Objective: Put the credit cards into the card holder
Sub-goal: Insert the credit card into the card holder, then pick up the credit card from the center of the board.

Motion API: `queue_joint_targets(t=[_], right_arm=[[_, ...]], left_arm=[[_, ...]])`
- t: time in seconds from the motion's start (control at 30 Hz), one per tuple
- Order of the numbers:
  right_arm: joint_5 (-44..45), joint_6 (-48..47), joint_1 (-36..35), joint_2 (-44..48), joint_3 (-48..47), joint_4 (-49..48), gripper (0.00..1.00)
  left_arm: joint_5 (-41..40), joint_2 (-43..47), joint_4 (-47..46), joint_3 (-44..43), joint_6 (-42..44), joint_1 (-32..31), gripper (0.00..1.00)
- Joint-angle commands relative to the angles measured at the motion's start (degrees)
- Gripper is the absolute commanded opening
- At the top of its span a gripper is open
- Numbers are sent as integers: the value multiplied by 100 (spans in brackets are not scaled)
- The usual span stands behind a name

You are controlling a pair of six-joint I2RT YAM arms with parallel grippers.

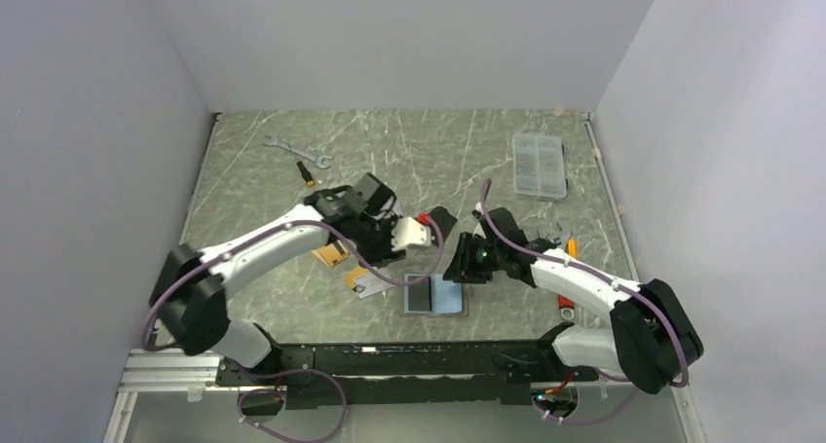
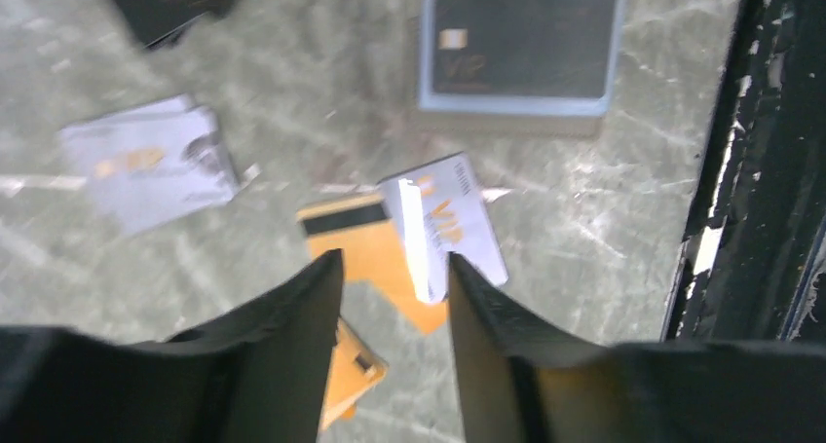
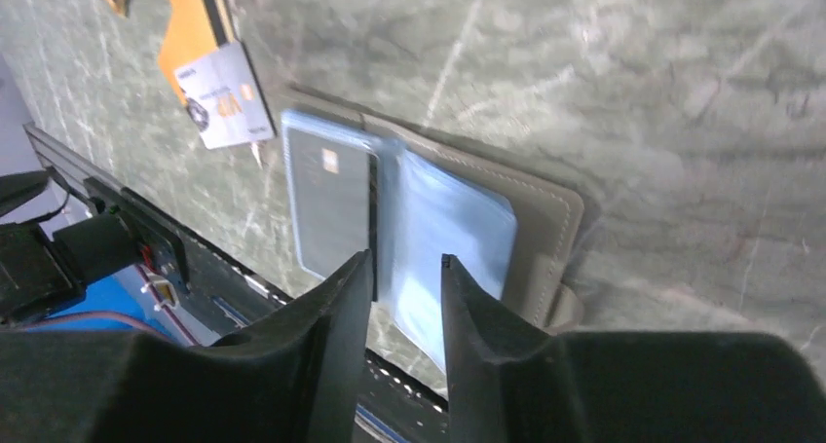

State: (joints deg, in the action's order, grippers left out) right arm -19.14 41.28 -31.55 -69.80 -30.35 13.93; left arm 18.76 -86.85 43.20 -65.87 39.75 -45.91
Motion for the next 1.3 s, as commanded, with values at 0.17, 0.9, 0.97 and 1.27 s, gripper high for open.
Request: queue_joint_targets(t=[0.17, 0.9, 0.97, 1.27], right_arm=[[249, -383, -9, -418, -1304, 359, 47], [422, -719, -1204, -3264, -4376, -220, 65], [168, -696, -1194, -3723, -4719, -378, 62], [-709, -246, -1195, -5375, -6194, -829, 51]], left_arm=[[-1270, 1830, 417, -182, 178, 1102, 99], [481, 791, -1683, 1272, -674, 4653, 99], [242, 826, -2051, 1550, -264, 4469, 99], [-244, 432, -2766, 1949, 575, 3993, 79]])
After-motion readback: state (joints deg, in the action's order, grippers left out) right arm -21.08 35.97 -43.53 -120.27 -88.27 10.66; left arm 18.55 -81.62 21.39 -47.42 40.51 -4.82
